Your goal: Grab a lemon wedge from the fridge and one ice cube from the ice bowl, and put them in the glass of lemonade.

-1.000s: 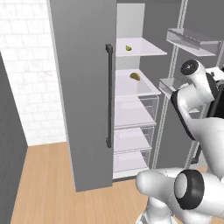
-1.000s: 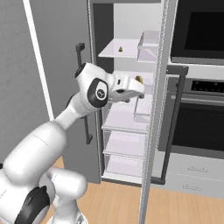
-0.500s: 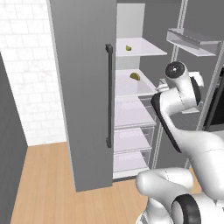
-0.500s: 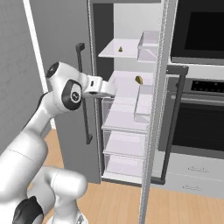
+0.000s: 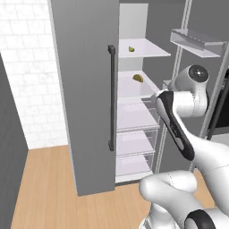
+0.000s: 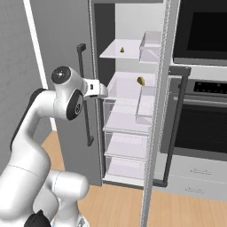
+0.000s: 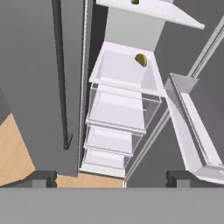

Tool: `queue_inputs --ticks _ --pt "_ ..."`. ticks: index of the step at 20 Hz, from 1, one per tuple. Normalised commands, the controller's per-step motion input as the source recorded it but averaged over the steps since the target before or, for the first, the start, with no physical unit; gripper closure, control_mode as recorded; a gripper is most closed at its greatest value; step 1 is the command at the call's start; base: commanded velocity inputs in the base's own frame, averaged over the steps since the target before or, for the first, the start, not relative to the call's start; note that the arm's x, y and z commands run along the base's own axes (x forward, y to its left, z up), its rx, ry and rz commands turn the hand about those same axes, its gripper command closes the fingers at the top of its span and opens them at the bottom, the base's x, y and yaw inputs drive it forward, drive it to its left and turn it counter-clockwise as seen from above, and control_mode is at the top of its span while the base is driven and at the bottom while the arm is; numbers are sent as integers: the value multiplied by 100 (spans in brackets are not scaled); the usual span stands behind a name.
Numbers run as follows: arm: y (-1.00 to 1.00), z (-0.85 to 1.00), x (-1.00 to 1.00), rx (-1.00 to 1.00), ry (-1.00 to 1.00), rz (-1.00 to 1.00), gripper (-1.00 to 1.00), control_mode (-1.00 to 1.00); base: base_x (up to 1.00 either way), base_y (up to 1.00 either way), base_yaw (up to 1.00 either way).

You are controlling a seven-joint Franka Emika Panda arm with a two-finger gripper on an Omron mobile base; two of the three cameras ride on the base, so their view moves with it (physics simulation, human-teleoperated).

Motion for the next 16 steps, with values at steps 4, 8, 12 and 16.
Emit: queue_inputs --ticks 4,8,12,16 --pt "22 0 -6 0 13 27 -100 -100 0 0 0" --pt "2 0 -25 0 -3 11 -100 -100 0 0 0" --pt "0 14 -61 0 -3 -2 -100 -100 0 0 0" --pt "0 3 -56 0 1 -19 -100 -100 0 0 0"
